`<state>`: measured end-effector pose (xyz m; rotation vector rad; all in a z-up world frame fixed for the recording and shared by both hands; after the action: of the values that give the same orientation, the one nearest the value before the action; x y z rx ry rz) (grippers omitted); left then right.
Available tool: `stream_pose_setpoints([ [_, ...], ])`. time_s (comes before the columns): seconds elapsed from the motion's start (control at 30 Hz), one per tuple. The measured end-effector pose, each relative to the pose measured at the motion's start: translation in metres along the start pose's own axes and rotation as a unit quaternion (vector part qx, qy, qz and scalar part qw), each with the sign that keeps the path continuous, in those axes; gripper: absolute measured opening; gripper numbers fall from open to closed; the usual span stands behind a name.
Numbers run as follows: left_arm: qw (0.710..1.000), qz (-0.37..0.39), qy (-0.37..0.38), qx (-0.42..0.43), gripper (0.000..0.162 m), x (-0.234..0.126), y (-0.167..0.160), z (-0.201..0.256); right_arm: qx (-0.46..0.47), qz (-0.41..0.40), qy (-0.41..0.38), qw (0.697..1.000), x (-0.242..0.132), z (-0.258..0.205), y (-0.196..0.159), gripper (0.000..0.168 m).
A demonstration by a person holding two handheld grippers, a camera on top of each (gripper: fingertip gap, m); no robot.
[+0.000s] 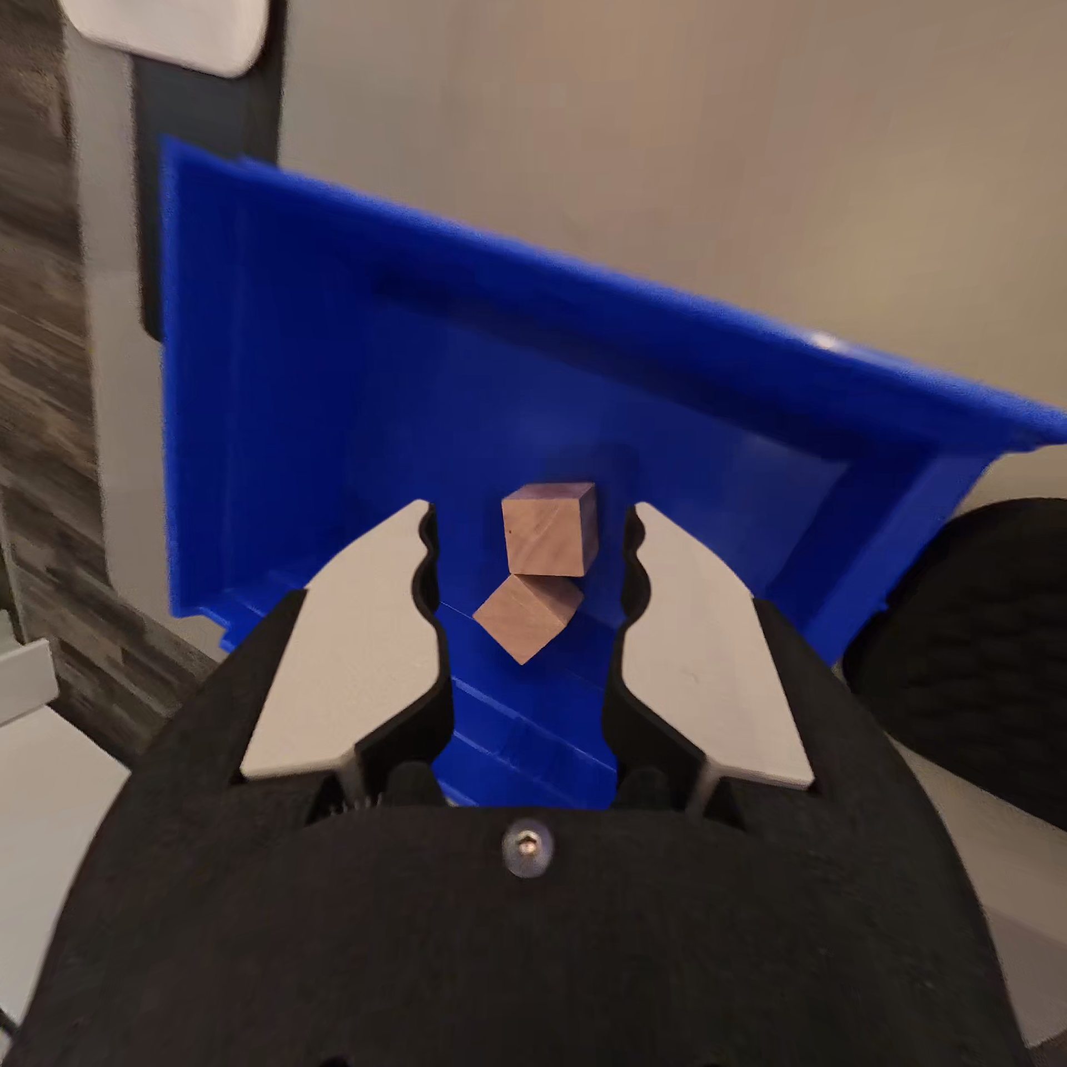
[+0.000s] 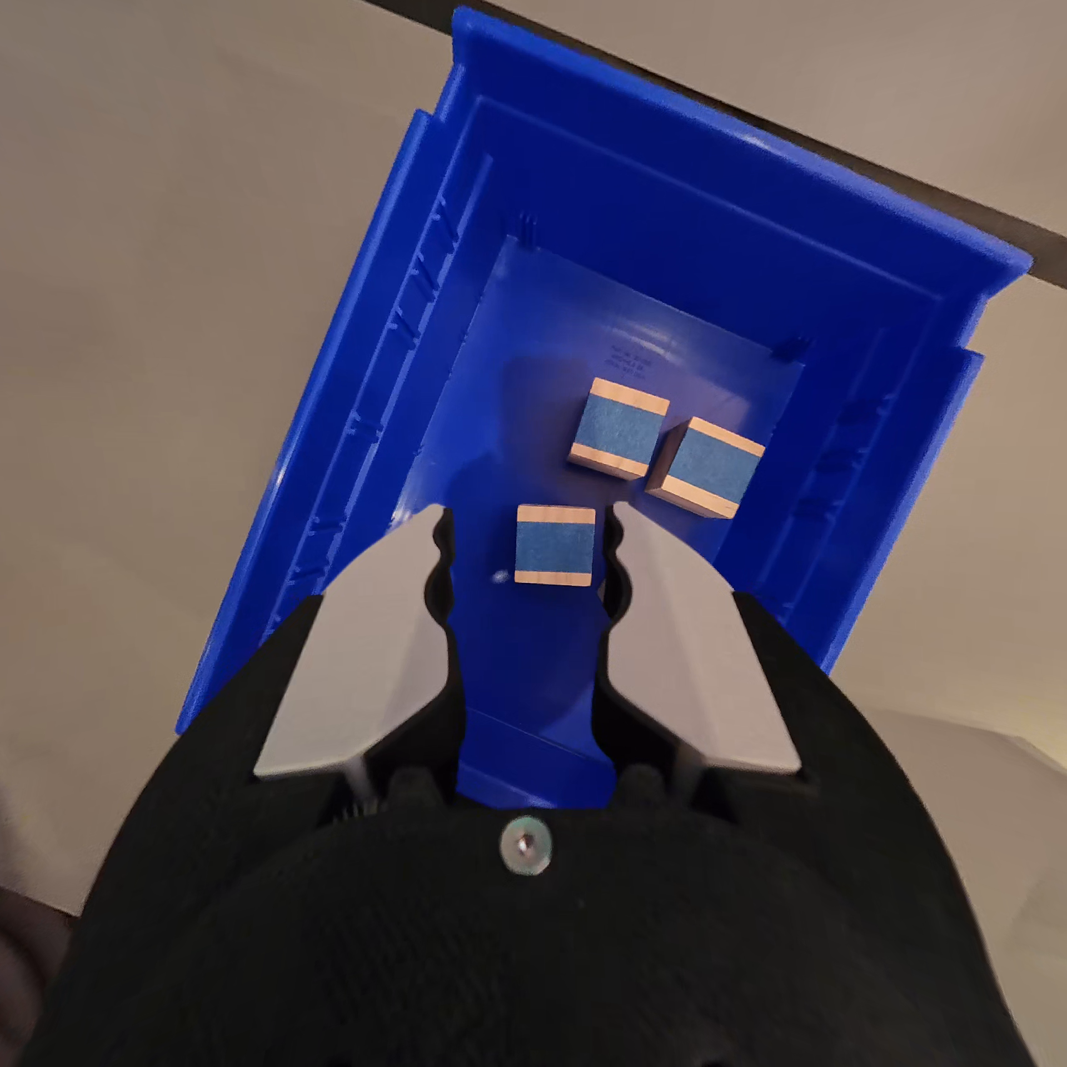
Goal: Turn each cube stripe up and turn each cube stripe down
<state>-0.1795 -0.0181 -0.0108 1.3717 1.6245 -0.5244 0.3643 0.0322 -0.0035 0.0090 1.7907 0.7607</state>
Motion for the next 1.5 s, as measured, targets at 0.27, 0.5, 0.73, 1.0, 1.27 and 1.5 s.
stream_pose_setpoints([
  [0.27, 0.996, -0.056, -0.058, -0.039, 0.064, 0.049, -0.029, 0.003, -0.02, -0.023, -0.003, 1.0, 0.007, -0.004, -0.002, 0.052],
  [0.5, 0.991, -0.104, -0.079, -0.022, 0.057, 0.069, -0.041, 0.014, -0.024, -0.039, -0.005, 0.999, 0.013, -0.003, -0.004, 0.052],
  [0.73, 0.989, -0.116, -0.082, -0.031, 0.047, 0.081, -0.046, 0.015, -0.025, -0.042, -0.004, 0.999, 0.013, -0.002, -0.005, 0.052],
  [1.0, 0.997, -0.046, 0.021, -0.055, 0.047, 0.022, -0.022, -0.028, -0.042, 0.023, -0.057, 0.997, -0.013, 0.0, 0.009, 0.044],
  [1.27, 0.902, 0.325, -0.125, -0.257, 0.046, -0.122, 0.103, -0.034, -0.359, 0.387, 0.003, 0.849, -0.079, -0.115, 0.064, 0.055],
  [1.5, 0.786, 0.401, -0.367, -0.294, 0.045, -0.152, 0.194, 0.025, -0.549, 0.482, 0.062, 0.68, -0.068, -0.24, 0.039, 0.057],
])
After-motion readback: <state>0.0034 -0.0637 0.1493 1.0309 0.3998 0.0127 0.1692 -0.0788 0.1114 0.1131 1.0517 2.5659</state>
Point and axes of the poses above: each gripper's, where its closed fingertips meet, x out along the fingers, y out of its top, z = x × y across the jaws, the point moved 5 cm from there along -x, back along the fingers, and after that the axes turned 8 degrees about y, right-handed, at the moved point
